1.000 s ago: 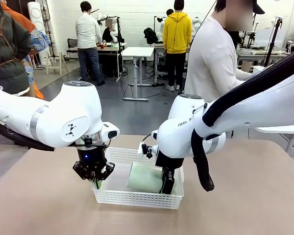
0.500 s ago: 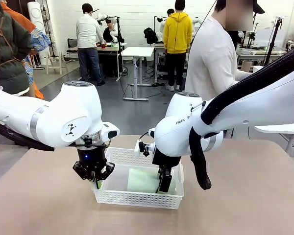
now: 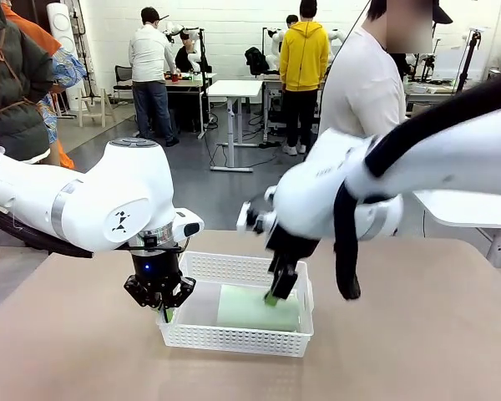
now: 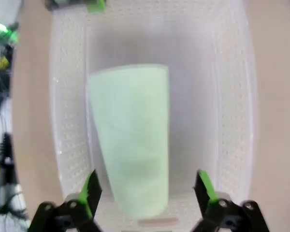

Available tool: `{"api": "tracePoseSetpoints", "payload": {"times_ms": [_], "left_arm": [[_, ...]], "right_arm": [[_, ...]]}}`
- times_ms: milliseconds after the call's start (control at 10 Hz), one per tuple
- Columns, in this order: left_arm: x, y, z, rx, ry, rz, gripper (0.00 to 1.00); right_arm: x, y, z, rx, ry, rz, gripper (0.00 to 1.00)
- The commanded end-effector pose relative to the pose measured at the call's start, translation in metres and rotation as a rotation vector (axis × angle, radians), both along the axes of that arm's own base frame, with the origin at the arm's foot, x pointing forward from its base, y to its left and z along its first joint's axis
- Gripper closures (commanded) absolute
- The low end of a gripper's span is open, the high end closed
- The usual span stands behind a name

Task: Clean and organize the cups into the basket.
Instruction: Pick up the Organizing basket and move it to the center of the table, then pick up the Reusable plastic cup from the right side of the table and place it inside the Organizing basket.

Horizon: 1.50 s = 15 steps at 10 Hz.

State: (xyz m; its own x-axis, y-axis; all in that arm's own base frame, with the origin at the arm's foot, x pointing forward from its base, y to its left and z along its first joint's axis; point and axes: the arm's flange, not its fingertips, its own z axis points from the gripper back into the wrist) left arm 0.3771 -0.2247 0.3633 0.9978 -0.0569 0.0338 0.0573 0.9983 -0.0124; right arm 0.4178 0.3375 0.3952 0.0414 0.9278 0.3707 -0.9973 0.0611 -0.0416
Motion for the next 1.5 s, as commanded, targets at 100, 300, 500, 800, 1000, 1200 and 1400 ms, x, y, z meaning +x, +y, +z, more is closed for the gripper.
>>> {"api": "tracePoseSetpoints", "payload": {"times_ms": [100,300,500,800,1000,1200,1400], "left_arm": [[0.000,0.000,0.001,-0.007,-0.001,-0.003,0.95],[0.000,0.000,0.001,-0.007,-0.001,-0.003,0.95],[0.000,0.000,0.001,-0.007,-0.001,-0.003,0.95],[0.000,0.000,0.001,-0.007,-0.001,-0.003,0.95],[0.000,0.000,0.001,-0.007,-0.001,-0.003,0.95],[0.000,0.000,0.001,-0.007,-0.001,-0.003,0.95],[0.000,0.000,0.001,-0.007,-0.001,-0.003,0.95]], "right_arm": [[-0.030,-0.128,0.084,0.325,-0.110,-0.022,0.00],[-0.012,-0.218,0.097,0.484,-0.090,-0.029,0.00],[0.005,-0.301,0.088,0.622,-0.095,-0.056,0.00],[0.012,-0.404,0.054,0.749,-0.097,-0.025,0.00],[-0.004,-0.463,0.035,0.813,-0.134,-0.066,0.00],[-0.028,-0.509,0.030,0.837,-0.173,-0.147,0.00],[-0.048,-0.537,0.032,0.824,-0.189,-0.206,0.00]]}}
